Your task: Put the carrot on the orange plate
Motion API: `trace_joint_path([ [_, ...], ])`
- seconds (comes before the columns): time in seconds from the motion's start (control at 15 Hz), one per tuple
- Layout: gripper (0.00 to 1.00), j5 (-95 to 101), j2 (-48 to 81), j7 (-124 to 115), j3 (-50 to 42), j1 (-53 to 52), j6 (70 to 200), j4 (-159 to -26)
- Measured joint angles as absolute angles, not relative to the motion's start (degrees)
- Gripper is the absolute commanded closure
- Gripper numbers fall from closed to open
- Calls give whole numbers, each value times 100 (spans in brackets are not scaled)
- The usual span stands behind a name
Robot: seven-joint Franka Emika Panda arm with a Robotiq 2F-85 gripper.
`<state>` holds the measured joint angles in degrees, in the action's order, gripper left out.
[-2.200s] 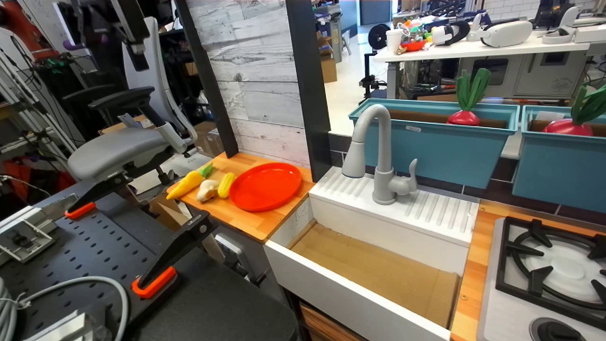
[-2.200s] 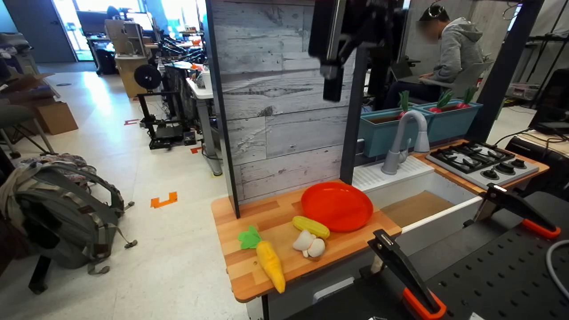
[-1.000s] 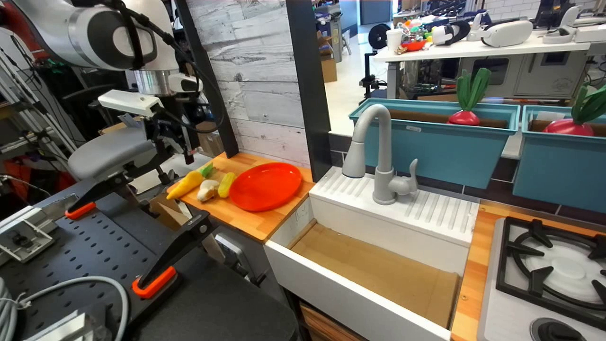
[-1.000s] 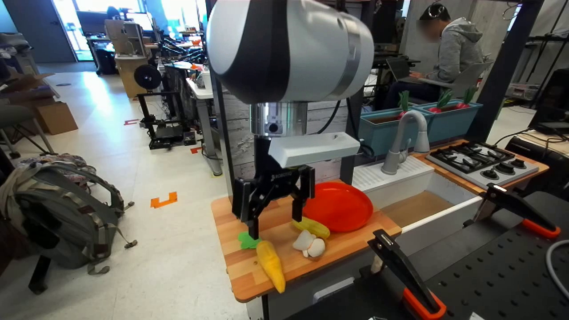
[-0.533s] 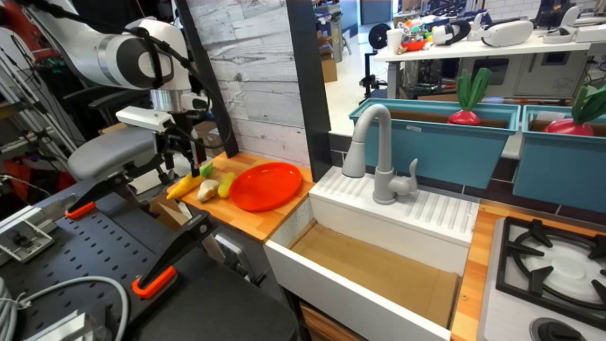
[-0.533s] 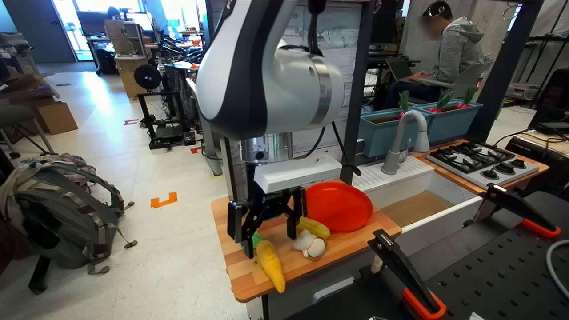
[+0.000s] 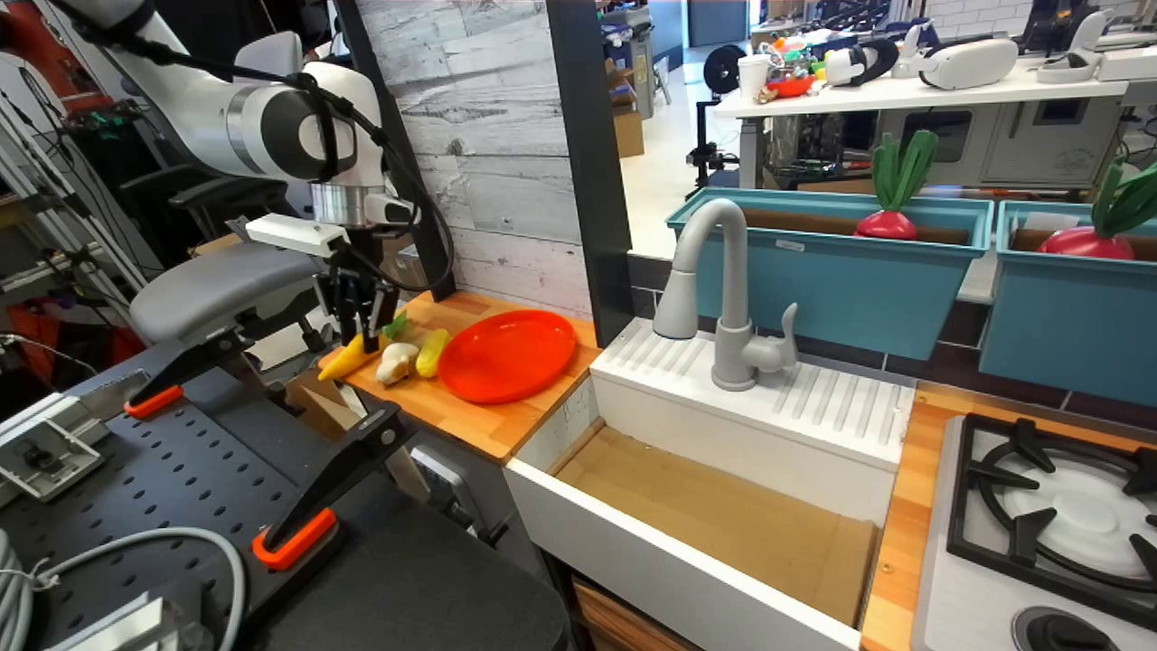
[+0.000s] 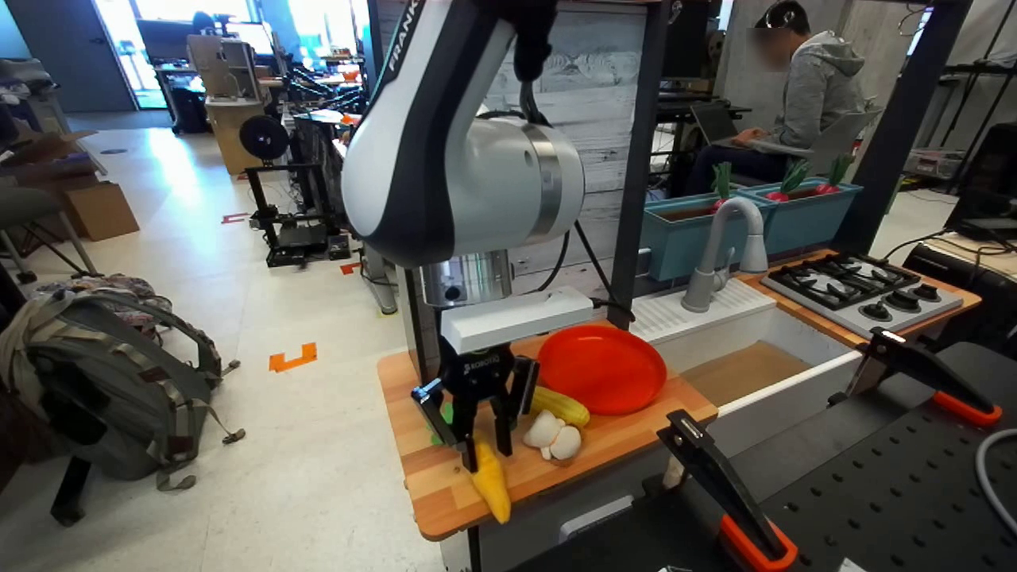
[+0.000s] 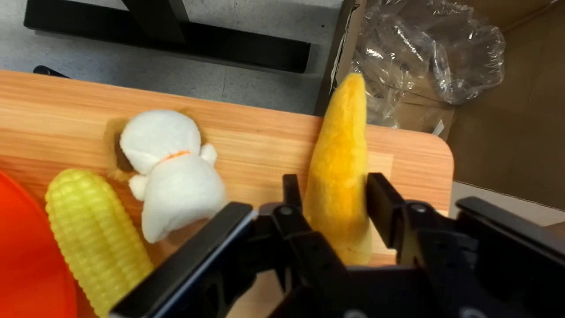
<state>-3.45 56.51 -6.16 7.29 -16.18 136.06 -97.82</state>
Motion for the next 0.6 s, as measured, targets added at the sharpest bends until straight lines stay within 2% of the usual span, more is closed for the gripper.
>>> trace_joint_path([
  [0.13, 100, -335, 5669, -622, 729, -1640, 13529, -9712],
  [0.6, 98, -336, 5087, -483, 792, -1634, 13146, -10058],
])
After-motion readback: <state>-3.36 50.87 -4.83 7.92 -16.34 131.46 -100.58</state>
